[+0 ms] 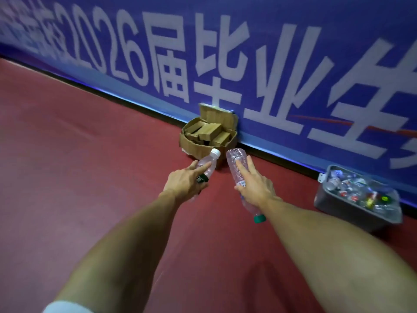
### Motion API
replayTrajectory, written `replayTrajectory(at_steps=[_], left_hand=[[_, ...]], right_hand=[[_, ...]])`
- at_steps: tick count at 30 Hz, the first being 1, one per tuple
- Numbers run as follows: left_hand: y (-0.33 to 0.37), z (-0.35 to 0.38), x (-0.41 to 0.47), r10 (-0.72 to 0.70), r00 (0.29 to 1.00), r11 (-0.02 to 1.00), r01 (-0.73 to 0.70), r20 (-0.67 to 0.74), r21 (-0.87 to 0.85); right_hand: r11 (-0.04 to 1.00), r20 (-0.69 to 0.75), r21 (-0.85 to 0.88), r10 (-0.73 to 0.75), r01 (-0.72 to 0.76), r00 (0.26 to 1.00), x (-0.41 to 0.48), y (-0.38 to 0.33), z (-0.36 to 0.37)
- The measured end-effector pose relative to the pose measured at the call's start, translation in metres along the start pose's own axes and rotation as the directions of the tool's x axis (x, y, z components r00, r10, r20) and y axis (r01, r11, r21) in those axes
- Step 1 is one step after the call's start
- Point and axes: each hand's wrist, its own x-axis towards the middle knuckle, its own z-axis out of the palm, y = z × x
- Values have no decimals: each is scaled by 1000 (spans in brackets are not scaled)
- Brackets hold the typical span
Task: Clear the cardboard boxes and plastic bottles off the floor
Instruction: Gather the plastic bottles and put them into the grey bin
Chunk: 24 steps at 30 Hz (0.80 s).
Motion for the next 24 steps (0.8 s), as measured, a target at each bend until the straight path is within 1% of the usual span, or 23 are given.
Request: replayTrajectory(at_steps=[2,7,11,13,15,17,19,22,24], left_hand=[[27,5,38,76,997,997,-77,16,10],[108,16,145,246,968,968,-248,53,41],[175,28,237,389,919,919,-392,68,44],[207,32,284,440,892,893,-446,99,50],[241,38,328,498,859,859,-507,121,65],[277,41,365,543,828,827,-556,141,82],[315,47,388,577,799,803,-593,172,57],[377,61,422,673,710,715,-696,209,60],[419,76,447,693,686,693,-719,221,58]], right_hand=[[997,-20,28,66,-65,998,9,34,-10],[973,-59,34,229,-227,972,47,128,-39],[937,-115,87,347,-339,931,95,199,-58],[901,-120,126,430,-416,895,116,232,-70],[879,-151,139,473,-455,868,132,265,-80],[839,-173,181,541,-513,823,140,300,-92],[779,-138,196,623,-595,770,138,335,-100],[718,-139,216,694,-662,707,136,397,-109],[679,-121,227,731,-698,672,137,439,-115]])
